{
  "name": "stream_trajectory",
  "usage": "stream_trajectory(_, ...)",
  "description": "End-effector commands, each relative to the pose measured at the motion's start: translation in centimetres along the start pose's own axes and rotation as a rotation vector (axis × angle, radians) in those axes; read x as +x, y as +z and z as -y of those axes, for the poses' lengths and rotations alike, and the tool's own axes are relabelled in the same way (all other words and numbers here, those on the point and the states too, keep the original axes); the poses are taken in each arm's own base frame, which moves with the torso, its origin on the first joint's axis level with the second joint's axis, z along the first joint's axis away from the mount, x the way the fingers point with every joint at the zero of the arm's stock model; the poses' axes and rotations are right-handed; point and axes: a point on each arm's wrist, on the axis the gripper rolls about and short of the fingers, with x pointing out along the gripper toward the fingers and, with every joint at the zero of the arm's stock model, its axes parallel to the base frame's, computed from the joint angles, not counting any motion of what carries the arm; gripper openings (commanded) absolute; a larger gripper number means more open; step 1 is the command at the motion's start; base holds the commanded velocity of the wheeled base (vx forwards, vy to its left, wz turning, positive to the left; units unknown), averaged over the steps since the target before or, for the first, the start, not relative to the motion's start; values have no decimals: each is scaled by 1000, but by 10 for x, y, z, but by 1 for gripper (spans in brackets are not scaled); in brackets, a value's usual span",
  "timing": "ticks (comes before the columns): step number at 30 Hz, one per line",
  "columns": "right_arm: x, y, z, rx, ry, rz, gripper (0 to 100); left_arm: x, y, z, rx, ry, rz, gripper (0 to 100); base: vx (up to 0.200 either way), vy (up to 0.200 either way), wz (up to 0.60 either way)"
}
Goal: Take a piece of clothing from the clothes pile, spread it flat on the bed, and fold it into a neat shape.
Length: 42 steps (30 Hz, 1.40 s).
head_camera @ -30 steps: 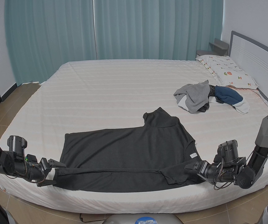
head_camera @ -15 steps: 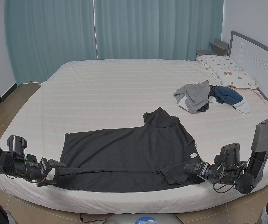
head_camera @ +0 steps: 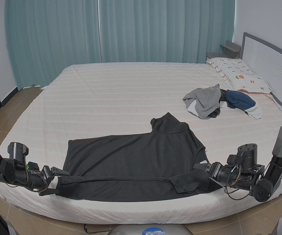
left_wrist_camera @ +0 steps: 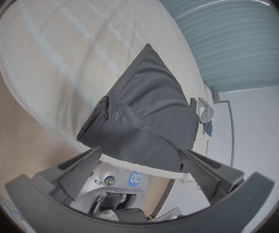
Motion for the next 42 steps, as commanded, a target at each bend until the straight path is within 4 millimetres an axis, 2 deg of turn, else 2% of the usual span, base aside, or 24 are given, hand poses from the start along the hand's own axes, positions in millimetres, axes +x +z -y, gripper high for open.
stream_trajectory(1,13,-8,7,22,-1,-63,100,0,0,0,-1,0,0,100,0,0,0)
stream_trajectory(6,40,-14,13,66,-12,-95,100,0,0,0,-1,0,0,100,0,0,0)
stream_trajectory(11,54,-23,20,67,-36,-127,100,0,1,0,-2,0,0,100,0,0,0)
stream_trajectory(15,51,-20,16,68,-24,-109,100,0,1,0,-3,-1,1,100,0,0,0)
stream_trajectory(20,33,3,0,184,63,-14,100,0,1,0,-8,-2,4,100,0,0,0)
stream_trajectory(23,23,12,-1,244,80,18,100,-1,5,3,-56,-12,21,100,0,0,0)
stream_trajectory(33,17,15,9,271,64,13,100,-9,12,13,-135,-46,59,100,0,0,0)
stream_trajectory(39,17,15,9,274,61,15,100,-17,14,13,-138,-63,83,100,0,200,0)
stream_trajectory(42,15,18,9,274,63,34,100,-18,13,15,-133,-65,89,100,0,0,0)
